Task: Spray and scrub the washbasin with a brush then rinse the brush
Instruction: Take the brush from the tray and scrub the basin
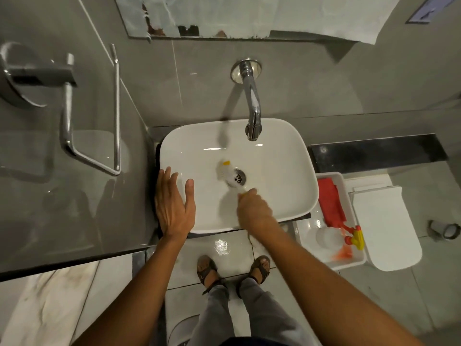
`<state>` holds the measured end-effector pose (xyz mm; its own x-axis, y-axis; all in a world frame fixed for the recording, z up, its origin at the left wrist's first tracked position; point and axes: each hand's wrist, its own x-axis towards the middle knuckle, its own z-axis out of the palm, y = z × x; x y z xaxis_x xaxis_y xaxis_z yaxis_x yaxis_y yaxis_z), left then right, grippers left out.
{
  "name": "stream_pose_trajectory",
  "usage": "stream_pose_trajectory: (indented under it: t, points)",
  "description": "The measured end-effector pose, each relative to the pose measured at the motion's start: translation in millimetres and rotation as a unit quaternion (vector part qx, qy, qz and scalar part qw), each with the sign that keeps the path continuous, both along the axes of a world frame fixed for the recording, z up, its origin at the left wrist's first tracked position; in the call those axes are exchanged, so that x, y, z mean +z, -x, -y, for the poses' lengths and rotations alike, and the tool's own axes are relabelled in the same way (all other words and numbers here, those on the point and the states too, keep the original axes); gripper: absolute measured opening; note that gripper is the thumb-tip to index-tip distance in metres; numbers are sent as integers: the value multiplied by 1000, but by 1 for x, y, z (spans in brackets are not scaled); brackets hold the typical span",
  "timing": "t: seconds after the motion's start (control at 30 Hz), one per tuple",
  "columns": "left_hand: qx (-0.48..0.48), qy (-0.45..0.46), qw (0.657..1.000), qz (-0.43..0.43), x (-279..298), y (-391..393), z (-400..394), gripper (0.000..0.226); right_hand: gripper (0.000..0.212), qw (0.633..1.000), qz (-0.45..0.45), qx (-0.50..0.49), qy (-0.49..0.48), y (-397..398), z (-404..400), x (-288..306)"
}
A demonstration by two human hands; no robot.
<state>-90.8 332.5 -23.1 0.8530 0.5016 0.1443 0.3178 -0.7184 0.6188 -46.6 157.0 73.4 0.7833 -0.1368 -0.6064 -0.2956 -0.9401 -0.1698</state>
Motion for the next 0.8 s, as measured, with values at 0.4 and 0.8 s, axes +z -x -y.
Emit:
stream_pose_trajectory:
  t: [0.4, 0.8]
  points:
    - [6, -1, 1000, -12, 5, -1, 2, 75, 39, 964, -88, 236, 83, 30, 45, 8]
    - [0, -2, 999, -43, 10, -2, 3, 85, 43, 998, 37, 46, -1, -75, -13, -16]
